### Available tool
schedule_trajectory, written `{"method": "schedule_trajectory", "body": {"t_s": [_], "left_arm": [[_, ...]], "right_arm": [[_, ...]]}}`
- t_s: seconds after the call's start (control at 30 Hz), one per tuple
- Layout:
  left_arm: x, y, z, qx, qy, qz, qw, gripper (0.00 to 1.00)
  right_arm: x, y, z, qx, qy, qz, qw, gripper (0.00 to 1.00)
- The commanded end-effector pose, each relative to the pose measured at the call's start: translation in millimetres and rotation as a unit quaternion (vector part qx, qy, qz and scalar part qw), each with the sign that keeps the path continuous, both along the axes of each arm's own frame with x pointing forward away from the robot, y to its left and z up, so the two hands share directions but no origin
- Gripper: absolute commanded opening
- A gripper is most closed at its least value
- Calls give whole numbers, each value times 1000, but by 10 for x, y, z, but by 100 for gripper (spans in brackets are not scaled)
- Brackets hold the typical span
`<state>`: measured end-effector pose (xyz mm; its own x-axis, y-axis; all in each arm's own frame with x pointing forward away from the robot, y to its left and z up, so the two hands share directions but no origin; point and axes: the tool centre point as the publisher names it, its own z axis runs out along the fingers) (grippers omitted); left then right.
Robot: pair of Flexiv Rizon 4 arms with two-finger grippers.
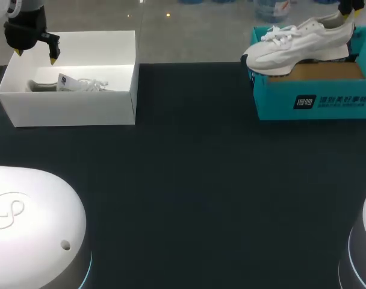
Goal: Take the shoe out of the shoebox, open the shoe tongue, remove and reinsert the insole, then place the shoe into the shoebox
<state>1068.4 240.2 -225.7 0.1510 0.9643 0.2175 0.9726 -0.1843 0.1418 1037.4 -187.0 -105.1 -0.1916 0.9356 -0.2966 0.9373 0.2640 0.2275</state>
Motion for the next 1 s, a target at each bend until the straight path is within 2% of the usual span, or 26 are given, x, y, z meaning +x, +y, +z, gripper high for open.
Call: {"method": "schedule_trajectory", "body": {"t_s": [0.03, 0.4, 0.6, 0.73, 1.0], "left_arm": [[-11, 3, 4, 1, -1, -1, 1000, 100], [-11, 3, 4, 1, -1, -1, 1000, 100], [-11, 3, 4, 1, -1, -1, 1000, 100], [-11, 3, 4, 1, -1, -1, 1000, 100], [-11, 3, 4, 1, -1, -1, 1000, 100]], "right_arm": [[-37, -13, 1, 5, -19, 6, 1000, 0], [-37, -13, 1, 5, -19, 6, 1000, 0], [-353, 301, -28, -11, -29, 20, 999, 0], [-595, 509, -81, 4, -50, 29, 998, 0], [-1065, 932, -137, 11, -59, 41, 997, 0]]}}
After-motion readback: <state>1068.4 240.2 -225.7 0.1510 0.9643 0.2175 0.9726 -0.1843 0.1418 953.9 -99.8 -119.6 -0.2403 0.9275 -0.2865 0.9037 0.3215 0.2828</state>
